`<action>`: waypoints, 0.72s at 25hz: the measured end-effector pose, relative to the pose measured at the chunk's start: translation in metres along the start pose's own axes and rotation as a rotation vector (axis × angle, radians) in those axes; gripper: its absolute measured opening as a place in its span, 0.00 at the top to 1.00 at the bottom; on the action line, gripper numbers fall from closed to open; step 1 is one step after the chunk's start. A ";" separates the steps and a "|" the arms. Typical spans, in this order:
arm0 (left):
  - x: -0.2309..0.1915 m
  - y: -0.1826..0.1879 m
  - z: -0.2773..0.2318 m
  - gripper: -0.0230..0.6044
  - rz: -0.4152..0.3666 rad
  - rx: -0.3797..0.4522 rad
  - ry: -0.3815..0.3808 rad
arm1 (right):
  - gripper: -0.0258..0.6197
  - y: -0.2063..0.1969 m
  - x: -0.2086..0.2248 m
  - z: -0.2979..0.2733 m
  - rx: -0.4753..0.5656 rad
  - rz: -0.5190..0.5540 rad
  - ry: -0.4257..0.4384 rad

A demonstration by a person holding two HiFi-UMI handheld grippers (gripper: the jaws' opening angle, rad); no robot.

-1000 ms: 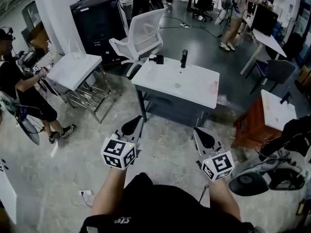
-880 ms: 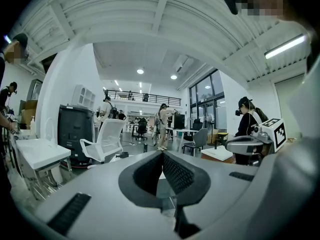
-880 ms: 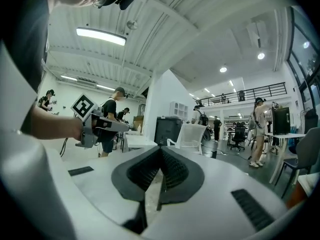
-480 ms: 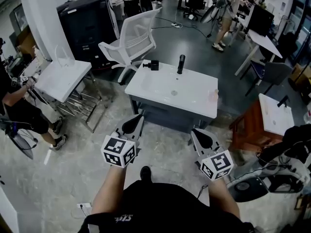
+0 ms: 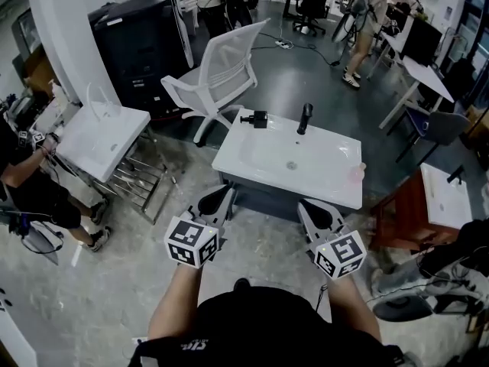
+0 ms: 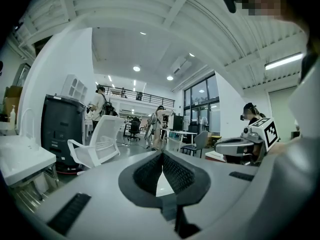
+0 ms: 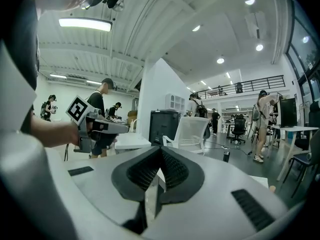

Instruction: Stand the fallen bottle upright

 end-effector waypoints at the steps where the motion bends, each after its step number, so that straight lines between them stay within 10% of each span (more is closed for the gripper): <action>1: -0.010 -0.001 -0.003 0.94 0.005 -0.004 0.001 | 0.94 0.001 0.000 -0.011 -0.003 -0.006 0.003; 18: -0.064 -0.026 -0.096 0.94 0.073 -0.087 0.028 | 0.94 -0.028 0.078 -0.097 -0.057 -0.111 0.062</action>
Point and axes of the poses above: the fingertips, and each gripper's own axes: z backward along the fingers, x to its right, y out of its top, the point moved 7 cm from there along z, backward along the fingers, and after that the axes turned 10 degrees about y, right-handed, at the moved point
